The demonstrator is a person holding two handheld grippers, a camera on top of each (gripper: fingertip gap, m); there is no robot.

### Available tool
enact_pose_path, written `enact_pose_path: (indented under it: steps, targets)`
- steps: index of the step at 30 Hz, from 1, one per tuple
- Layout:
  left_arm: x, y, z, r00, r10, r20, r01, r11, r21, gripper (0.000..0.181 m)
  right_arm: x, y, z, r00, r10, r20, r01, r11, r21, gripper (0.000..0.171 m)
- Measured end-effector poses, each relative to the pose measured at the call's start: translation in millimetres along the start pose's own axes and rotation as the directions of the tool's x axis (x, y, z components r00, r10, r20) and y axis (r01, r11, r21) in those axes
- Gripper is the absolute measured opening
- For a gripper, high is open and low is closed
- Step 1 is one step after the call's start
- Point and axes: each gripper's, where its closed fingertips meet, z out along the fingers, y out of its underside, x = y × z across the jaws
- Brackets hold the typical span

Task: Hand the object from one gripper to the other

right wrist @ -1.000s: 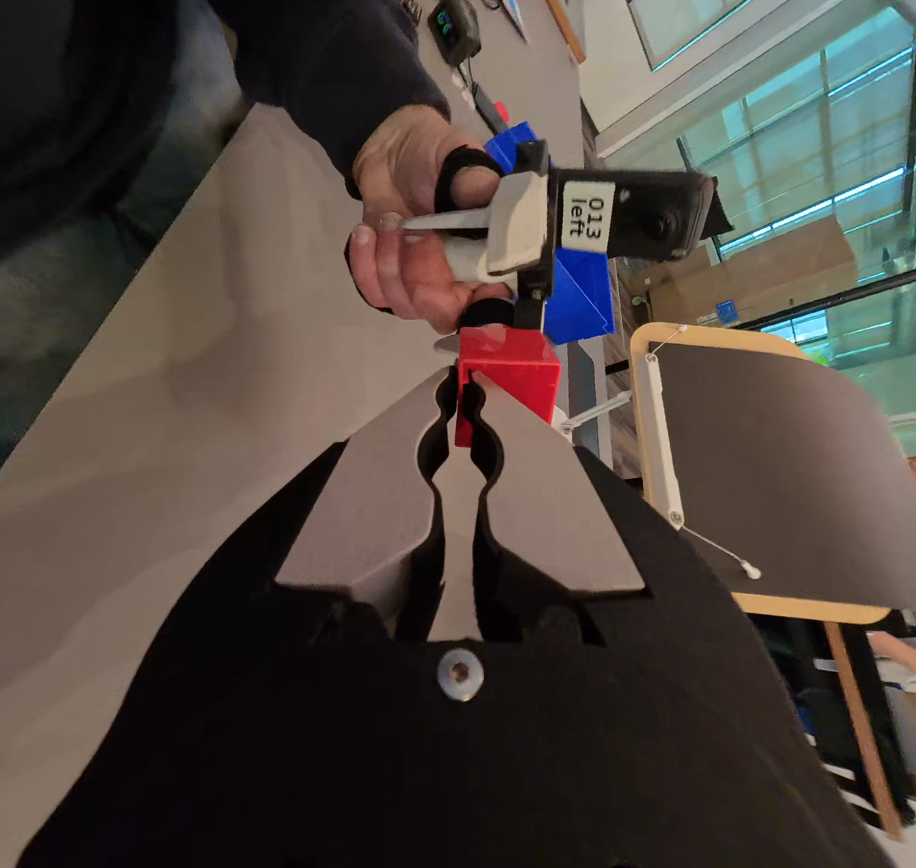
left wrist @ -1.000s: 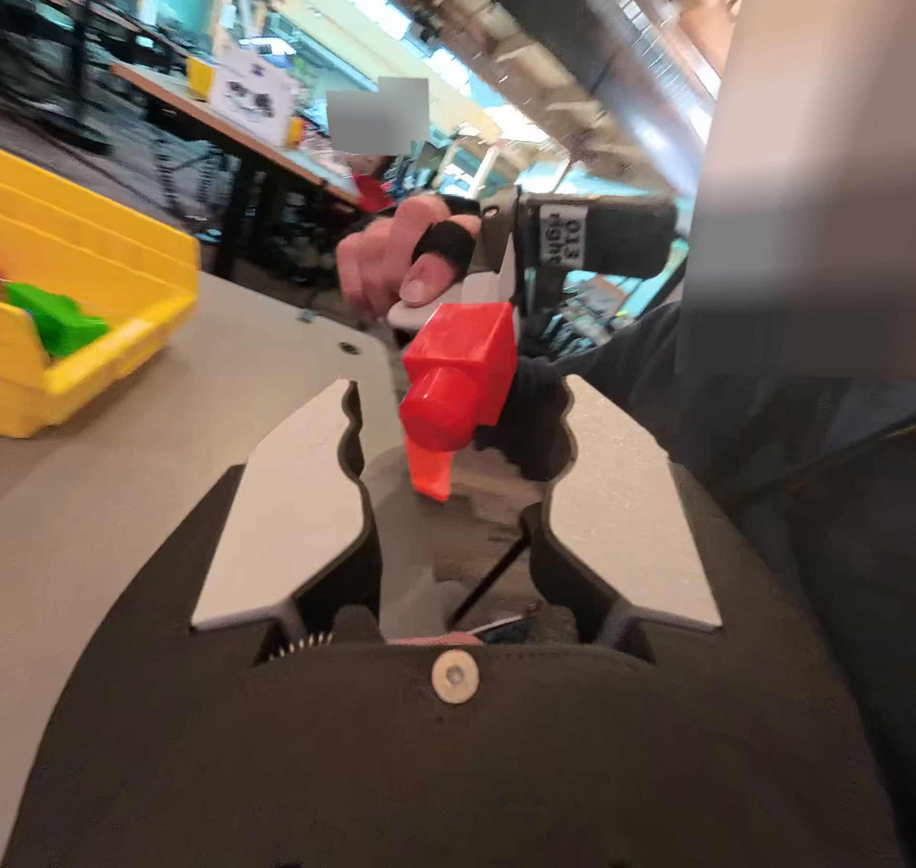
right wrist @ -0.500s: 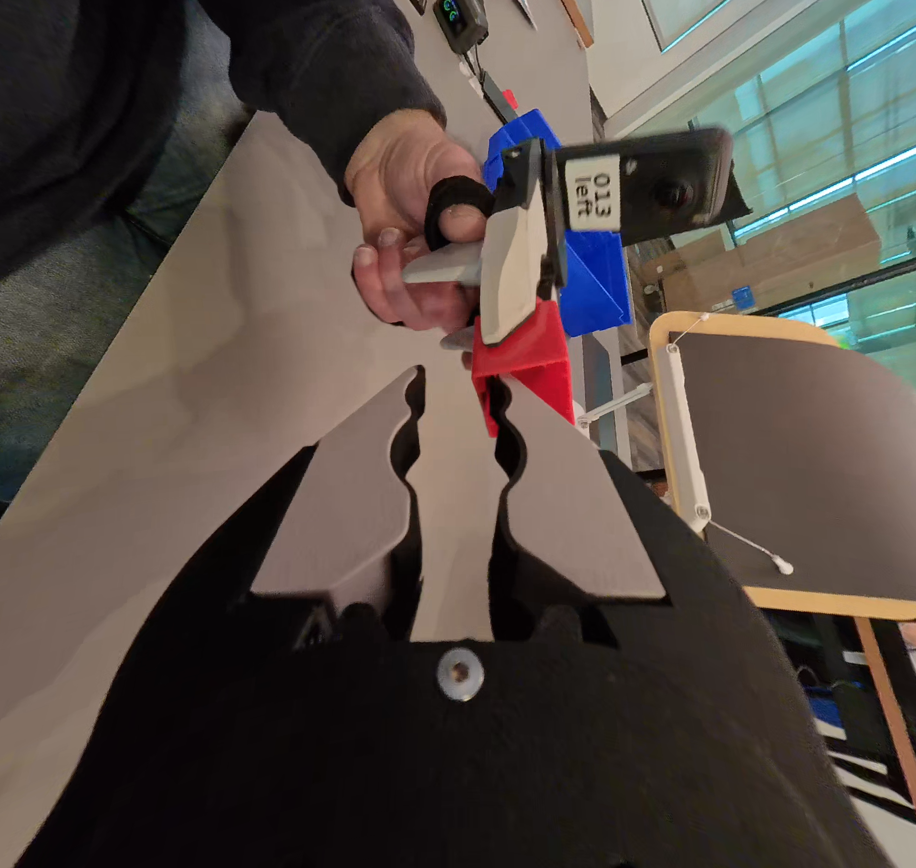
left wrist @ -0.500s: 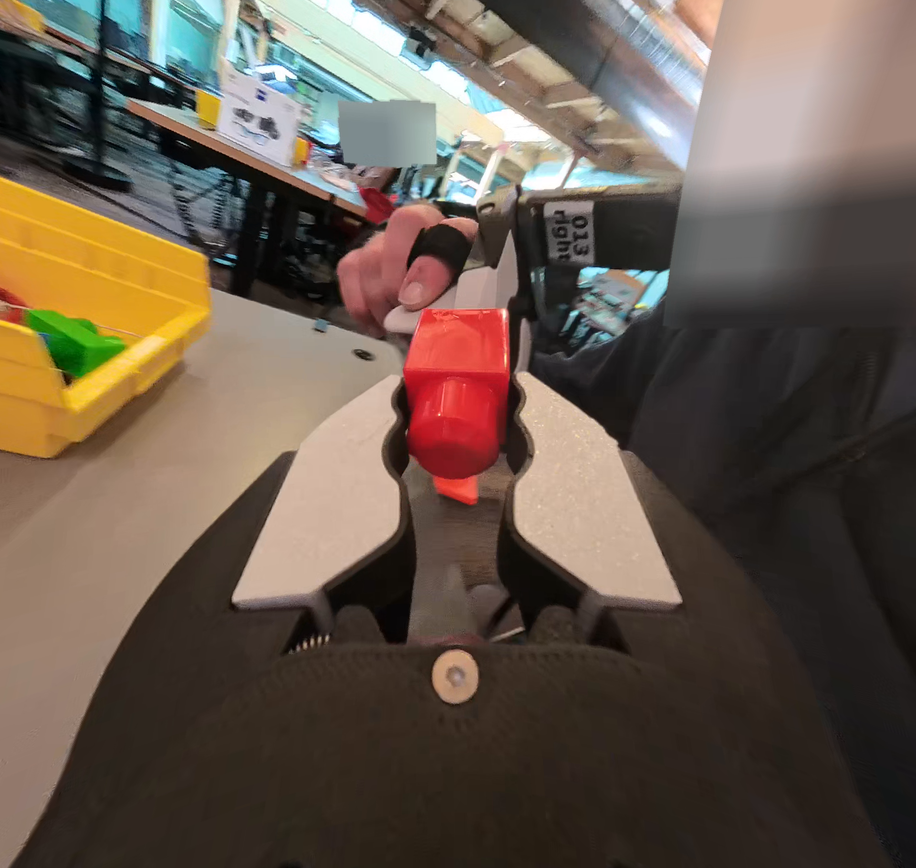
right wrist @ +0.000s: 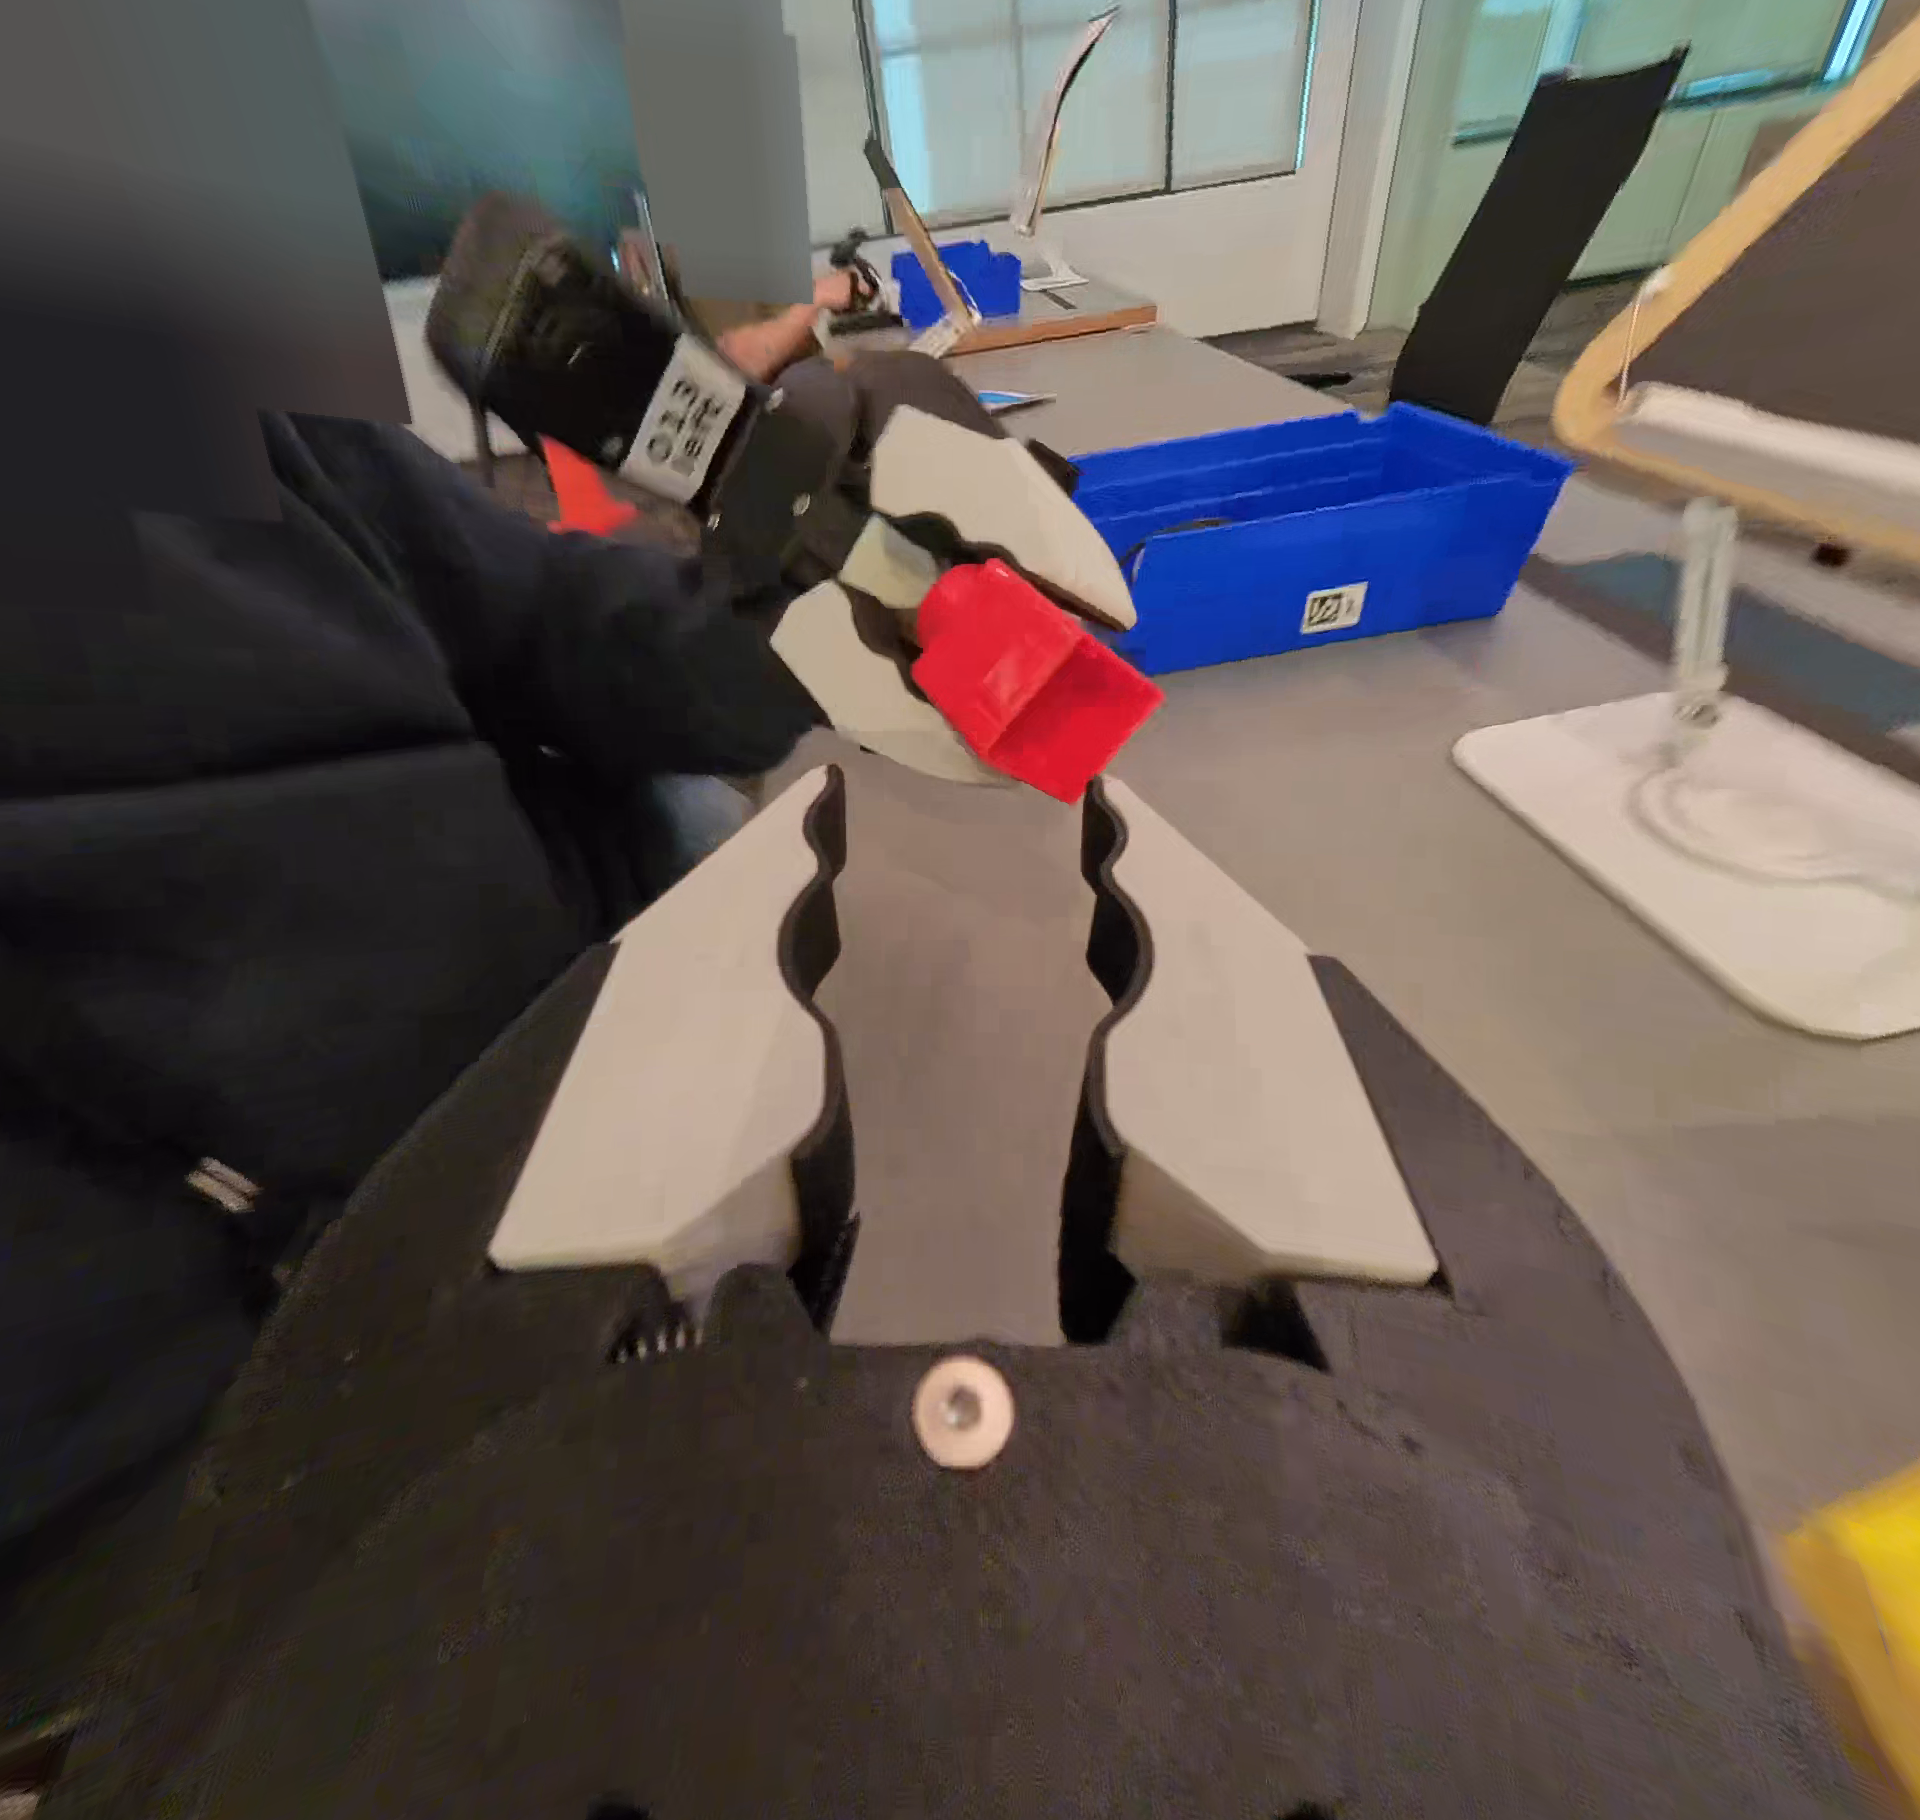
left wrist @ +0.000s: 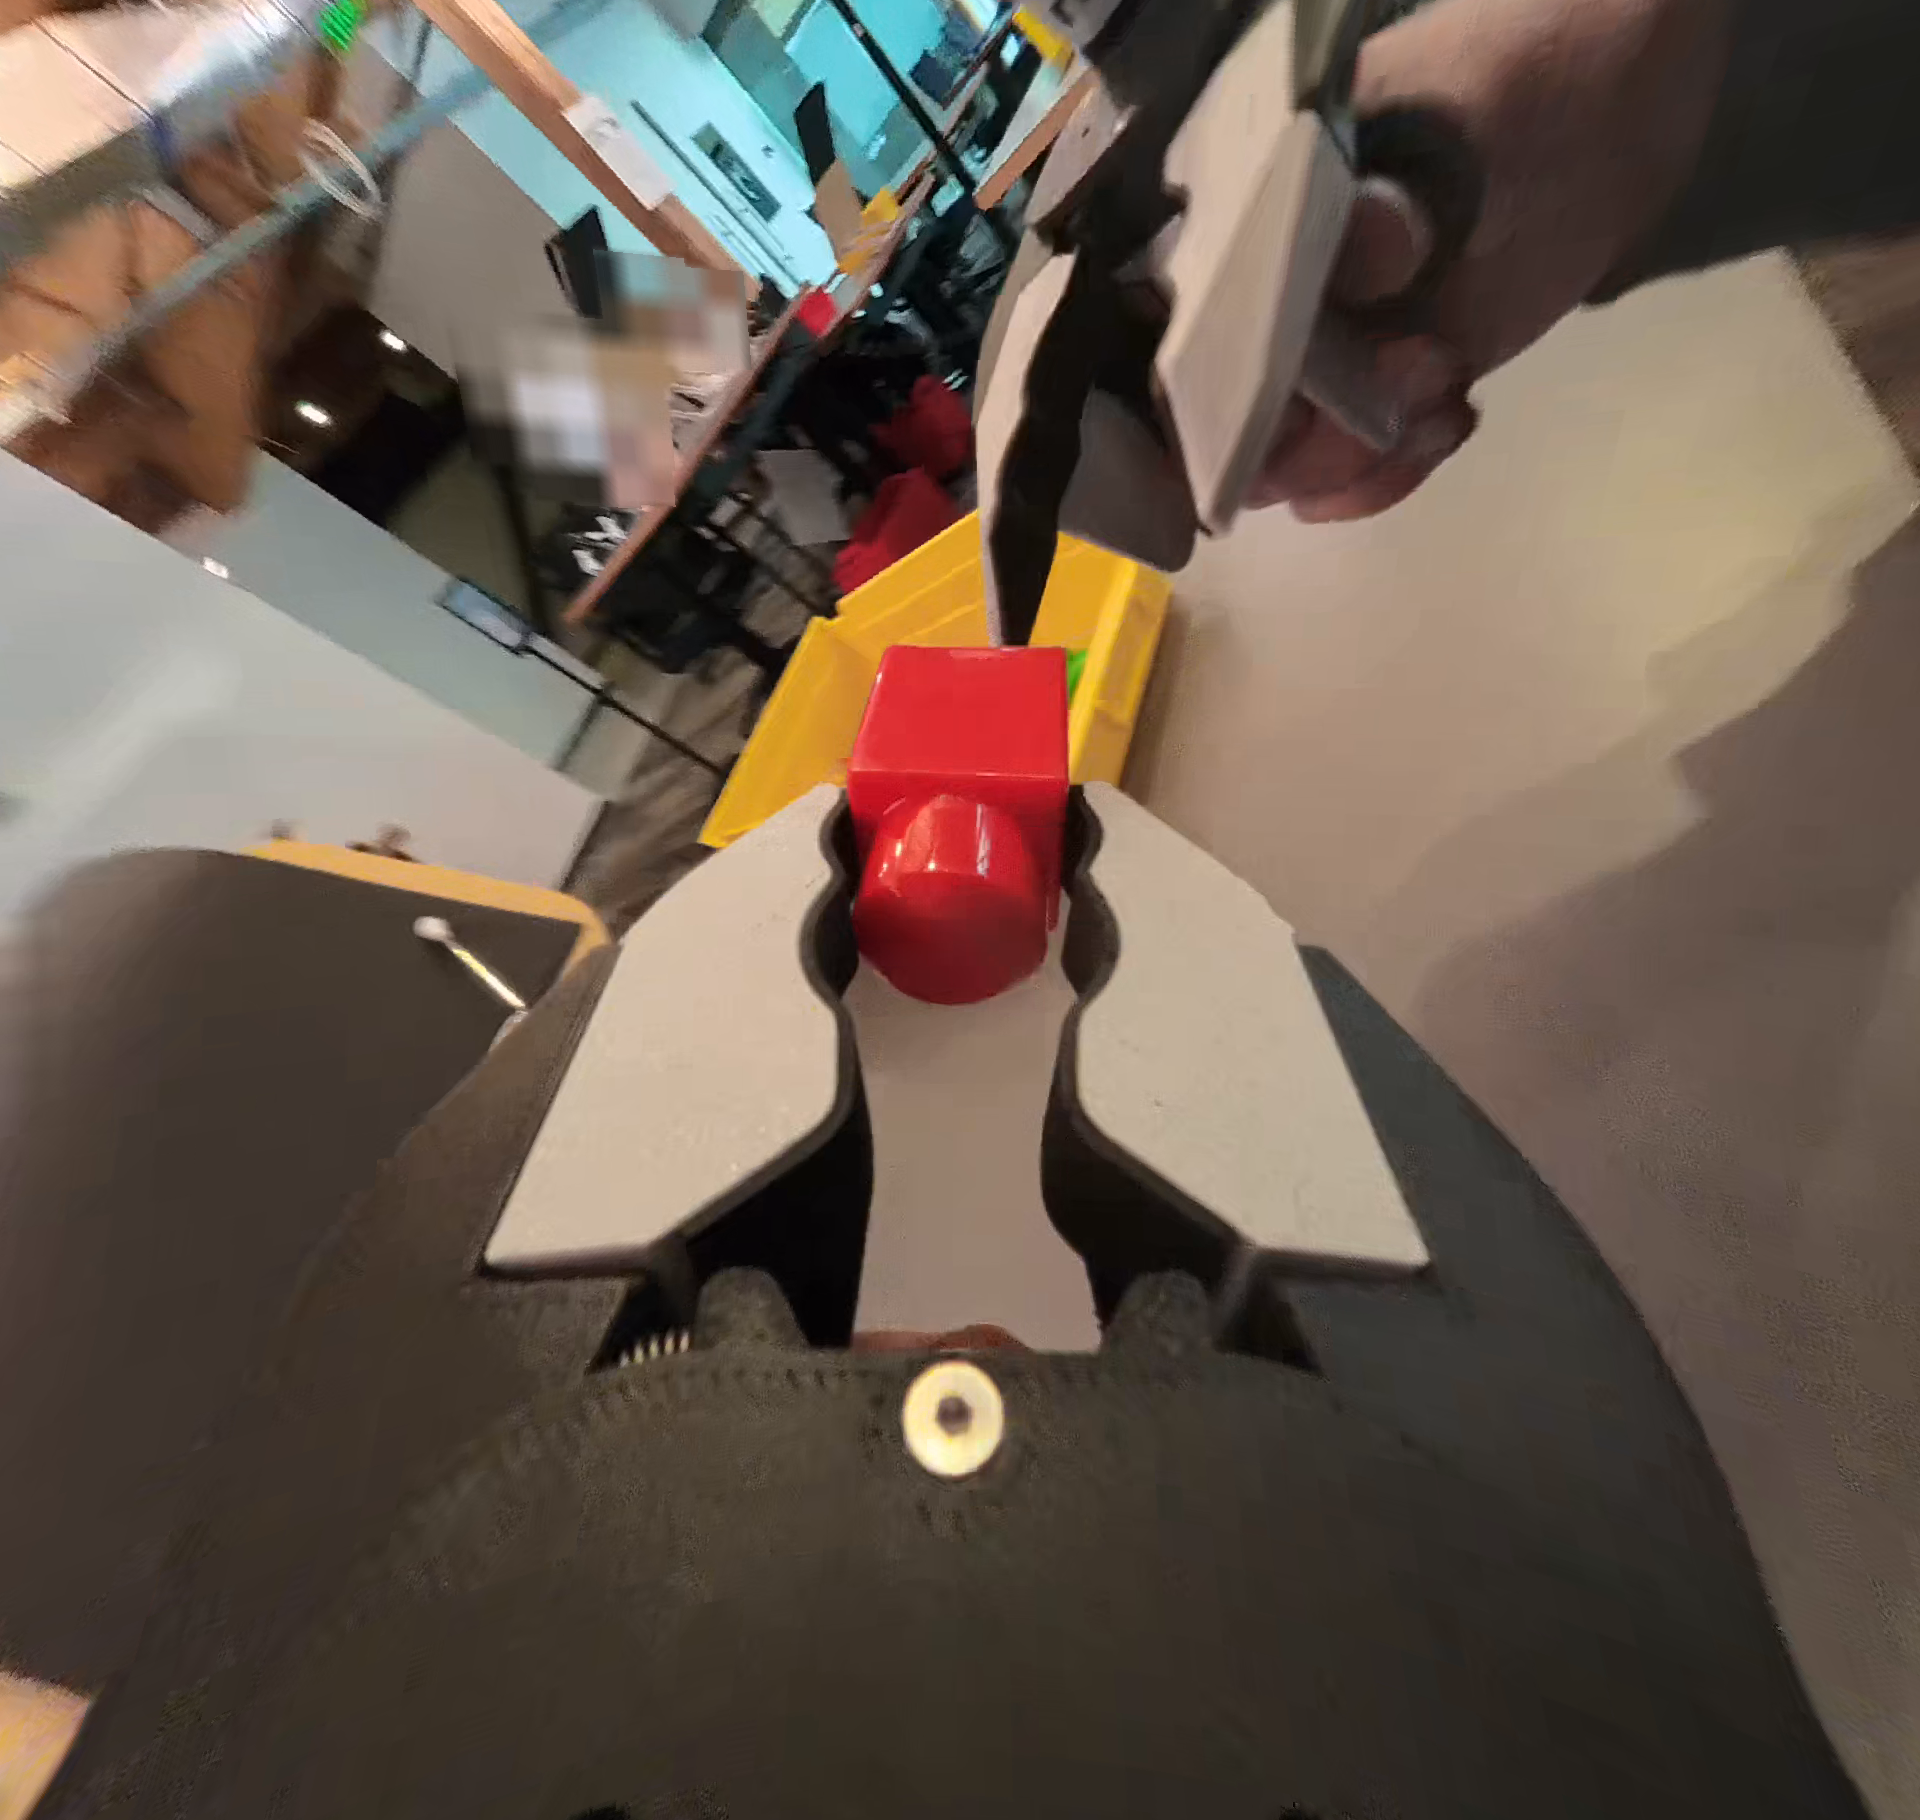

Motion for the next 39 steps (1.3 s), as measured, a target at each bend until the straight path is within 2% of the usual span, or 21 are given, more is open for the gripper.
enact_pose_path:
  steps: [1, 4, 7, 9, 13, 16, 19, 20, 26, 30, 32, 34, 36, 39]
  targets:
    - [0.6, -0.1, 0.5, 0.998, 0.056, 0.023, -0.056, 0.998, -0.012, 0.036, 1.4, 2.6, 1.5, 0.999, 0.052, 0.013, -0.052, 0.999, 0.003, 0.045]
    - [6.0, -0.1, 3.5, 0.968, 0.238, 0.074, -0.235, 0.971, -0.050, 0.036, -1.5, 8.8, 11.0, 0.973, 0.209, 0.096, -0.211, 0.977, 0.008, 0.066]
    - [14.2, -0.7, 7.5, 0.946, 0.316, 0.073, -0.311, 0.948, -0.067, 0.036, 0.5, 15.5, 23.6, 0.963, 0.250, 0.099, -0.251, 0.968, -0.006, 0.074]
    - [15.5, -0.9, 9.5, 0.930, 0.357, 0.089, -0.350, 0.933, -0.086, 0.036, 5.1, 18.4, 31.7, 0.971, 0.235, 0.050, -0.234, 0.972, -0.020, 0.083]
    - [4.4, 12.2, 14.7, 0.895, 0.421, 0.145, -0.380, 0.893, -0.243, 0.036, 30.5, 28.1, 39.1, 0.962, 0.172, -0.213, -0.192, 0.978, -0.078, 0.093]
    - [4.6, 19.3, 19.6, 0.872, 0.467, 0.146, -0.406, 0.857, -0.318, 0.036, 36.5, 23.2, 42.4, 0.936, 0.210, -0.283, -0.226, 0.974, -0.025, 0.082]
    - [7.0, 24.0, 23.9, 0.862, 0.489, 0.138, -0.413, 0.832, -0.370, 0.036, 43.5, 30.9, 47.7, 0.922, 0.181, -0.343, -0.211, 0.976, -0.052, 0.080]
    - [6.6, 26.2, 24.7, 0.855, 0.500, 0.137, -0.418, 0.822, -0.387, 0.037, 43.0, 30.3, 49.7, 0.923, 0.171, -0.345, -0.199, 0.979, -0.046, 0.069]
    - [3.2, 29.9, 22.5, 0.858, 0.492, 0.147, -0.400, 0.820, -0.409, 0.037, 43.3, 27.0, 53.0, 0.932, 0.140, -0.334, -0.160, 0.986, -0.035, 0.069]
    - [3.3, 22.8, 19.4, 0.905, 0.401, 0.144, -0.337, 0.881, -0.333, 0.040, 40.4, 19.4, 48.4, 0.959, 0.150, -0.242, -0.153, 0.988, 0.007, 0.069]
    - [5.7, 14.8, 15.6, 0.970, 0.213, 0.115, -0.184, 0.957, -0.224, 0.053, 34.7, 10.9, 43.6, 0.978, 0.142, -0.154, -0.136, 0.990, 0.047, 0.069]
    - [2.6, 9.9, 8.7, 0.996, 0.045, 0.082, -0.033, 0.990, -0.136, 0.055, 32.3, 6.5, 37.4, 0.988, 0.125, -0.095, -0.119, 0.991, 0.068, 0.069]
    - [1.2, 11.0, 3.0, 0.985, -0.171, -0.001, 0.170, 0.982, -0.087, 0.059, 27.6, 2.1, 32.5, 0.996, 0.079, -0.034, -0.076, 0.993, 0.090, 0.069]
    - [2.0, 3.3, -7.9, 0.870, -0.459, -0.180, 0.465, 0.885, -0.008, 0.062, 10.5, -5.7, 26.5, 0.990, 0.040, 0.135, -0.058, 0.990, 0.131, 0.069]
